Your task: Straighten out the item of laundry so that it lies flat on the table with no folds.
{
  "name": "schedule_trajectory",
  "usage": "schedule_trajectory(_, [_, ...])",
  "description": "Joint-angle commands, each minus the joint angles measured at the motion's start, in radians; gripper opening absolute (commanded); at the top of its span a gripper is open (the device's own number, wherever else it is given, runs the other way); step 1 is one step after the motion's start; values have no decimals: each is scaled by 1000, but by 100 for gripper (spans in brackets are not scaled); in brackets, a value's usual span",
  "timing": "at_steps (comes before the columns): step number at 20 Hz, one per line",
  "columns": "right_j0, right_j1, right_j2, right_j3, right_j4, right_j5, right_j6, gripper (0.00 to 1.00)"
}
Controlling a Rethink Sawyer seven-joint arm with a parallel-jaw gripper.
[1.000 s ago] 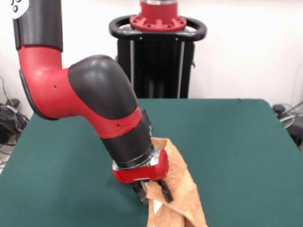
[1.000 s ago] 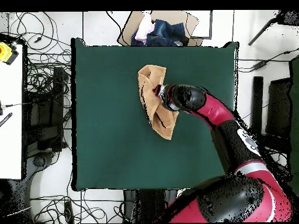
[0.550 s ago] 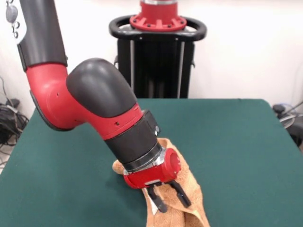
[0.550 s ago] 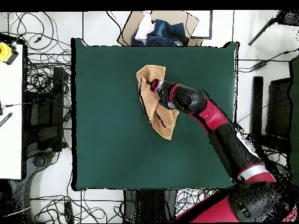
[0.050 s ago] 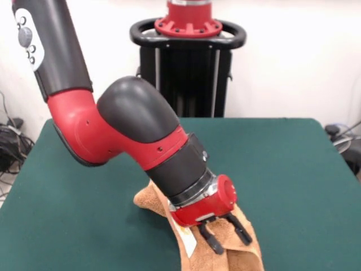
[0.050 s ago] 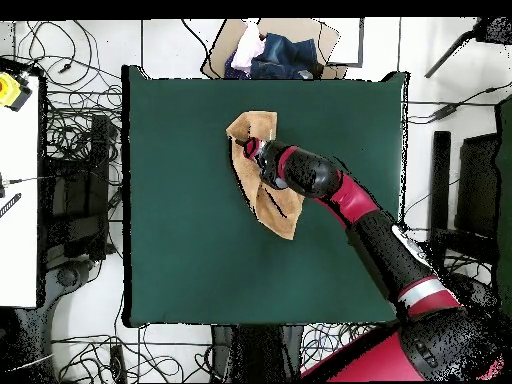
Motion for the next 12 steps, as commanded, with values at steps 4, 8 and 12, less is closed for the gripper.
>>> schedule_trajectory(4, [46, 20, 33, 8, -91, 37, -85, 100])
schedule_trajectory(8, [60, 13, 16, -6, -108, 60, -87, 100])
schedule_trajectory(12, [68, 9, 14, -12, -121, 81, -99, 100])
